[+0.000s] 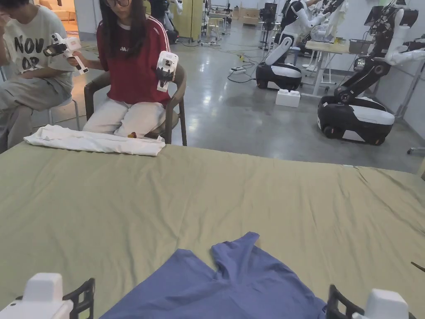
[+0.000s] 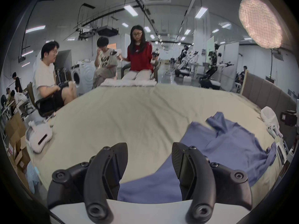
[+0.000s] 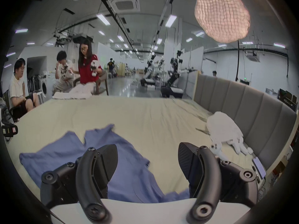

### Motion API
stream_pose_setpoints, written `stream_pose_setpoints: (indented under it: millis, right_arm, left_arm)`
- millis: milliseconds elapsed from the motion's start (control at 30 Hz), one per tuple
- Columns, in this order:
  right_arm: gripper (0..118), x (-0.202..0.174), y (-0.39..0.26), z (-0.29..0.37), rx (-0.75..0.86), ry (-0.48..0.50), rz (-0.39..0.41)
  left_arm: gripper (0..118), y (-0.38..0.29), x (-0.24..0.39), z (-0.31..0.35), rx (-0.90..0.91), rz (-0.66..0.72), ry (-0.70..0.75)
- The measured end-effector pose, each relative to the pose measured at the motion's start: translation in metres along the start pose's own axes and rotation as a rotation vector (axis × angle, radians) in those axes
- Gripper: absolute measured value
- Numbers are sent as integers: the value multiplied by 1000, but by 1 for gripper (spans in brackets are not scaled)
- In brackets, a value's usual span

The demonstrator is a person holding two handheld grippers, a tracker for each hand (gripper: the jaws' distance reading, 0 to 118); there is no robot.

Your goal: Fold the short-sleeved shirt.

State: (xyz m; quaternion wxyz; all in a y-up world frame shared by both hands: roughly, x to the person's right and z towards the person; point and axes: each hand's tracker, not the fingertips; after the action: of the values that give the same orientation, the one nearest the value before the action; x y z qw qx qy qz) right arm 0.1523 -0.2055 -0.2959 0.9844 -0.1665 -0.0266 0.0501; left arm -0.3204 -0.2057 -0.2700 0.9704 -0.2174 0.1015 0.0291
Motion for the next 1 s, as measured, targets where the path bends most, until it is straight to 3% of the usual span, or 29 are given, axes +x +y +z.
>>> stream_pose_setpoints:
  millis: [33,133,167,200,367,667,800,1000]
  right_arm:
    - [72,-7,7,-2,27,6,-6]
    - [34,-25,29,-3,105,17,-29]
    - [14,-29,35,-3,126,20,-35]
    - [8,-35,42,-2,146,23,-37]
    - [1,-49,68,1,218,42,-49]
    - [0,-61,78,12,300,48,-39]
    - [0,-63,75,9,282,60,-38]
    - [0,-66,55,-6,195,80,-22]
  left_arm:
    - [35,6,8,-1,42,-10,2]
    - [18,25,29,-3,139,-51,-8]
    - [10,32,35,-3,160,-70,-6]
    - [4,33,42,-3,187,-87,6]
    - [0,54,58,4,307,-66,-2]
    - [0,67,62,26,413,-67,0]
    - [0,58,44,20,337,-73,8]
    - [0,9,-16,-7,28,-44,57]
